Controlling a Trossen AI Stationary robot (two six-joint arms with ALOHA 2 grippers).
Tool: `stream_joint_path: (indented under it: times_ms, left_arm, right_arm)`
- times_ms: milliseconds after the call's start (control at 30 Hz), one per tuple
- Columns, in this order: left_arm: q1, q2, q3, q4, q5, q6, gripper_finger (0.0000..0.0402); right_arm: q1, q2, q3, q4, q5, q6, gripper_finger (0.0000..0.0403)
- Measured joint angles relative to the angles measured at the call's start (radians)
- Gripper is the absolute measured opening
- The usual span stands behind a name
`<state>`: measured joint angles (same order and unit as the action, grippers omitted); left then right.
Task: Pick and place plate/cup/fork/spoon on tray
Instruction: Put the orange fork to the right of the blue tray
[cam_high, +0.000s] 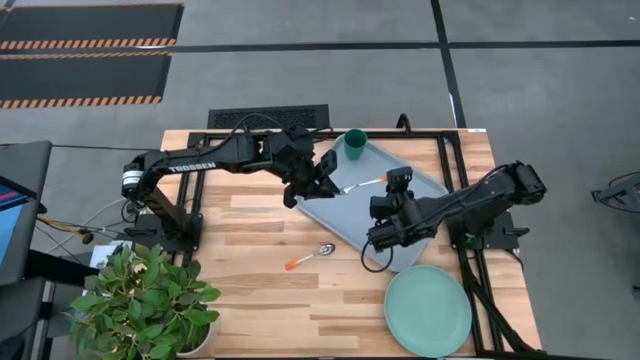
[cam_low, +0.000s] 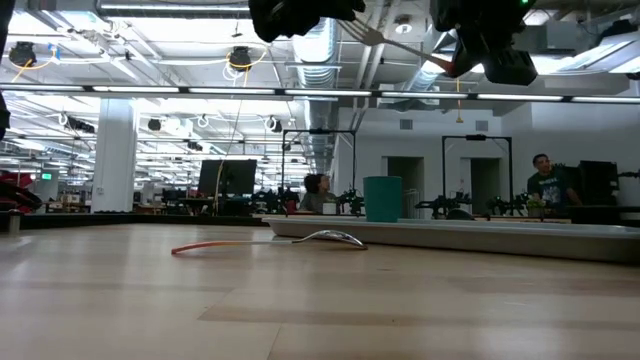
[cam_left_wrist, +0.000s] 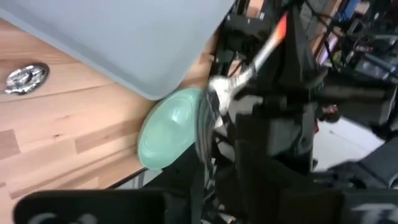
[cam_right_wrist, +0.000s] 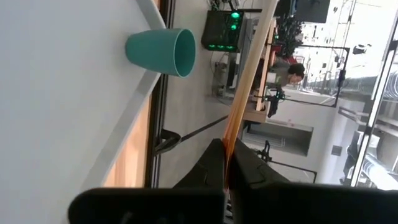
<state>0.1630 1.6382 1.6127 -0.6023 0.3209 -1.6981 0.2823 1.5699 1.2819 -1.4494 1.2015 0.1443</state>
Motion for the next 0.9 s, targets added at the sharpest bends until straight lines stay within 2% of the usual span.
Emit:
stream_joint_path:
  times_ms: [333,533,700,900]
  left_arm:
    - [0.010,0.000,0.000,-0.009,-0.039,0.029,0.0012]
    - [0.009,0.000,0.000,-0.013,-0.067,0.073,0.0007]
    - [0.009,0.000,0.000,-0.011,-0.100,0.094,0.0039]
    - [0.007,0.000,0.000,-0.009,-0.129,0.073,0.0116]
  right_arm:
    - [-0.009,0.000,0.000,-0.001,0.014,0.003,0.0011]
    - [-0.009,0.000,0.000,-0.002,0.026,0.004,0.0011]
    - [-0.009,0.000,0.000,0.000,0.032,0.004,0.0011]
    - [-0.008,0.000,0.000,0.000,0.037,0.001,0.0011]
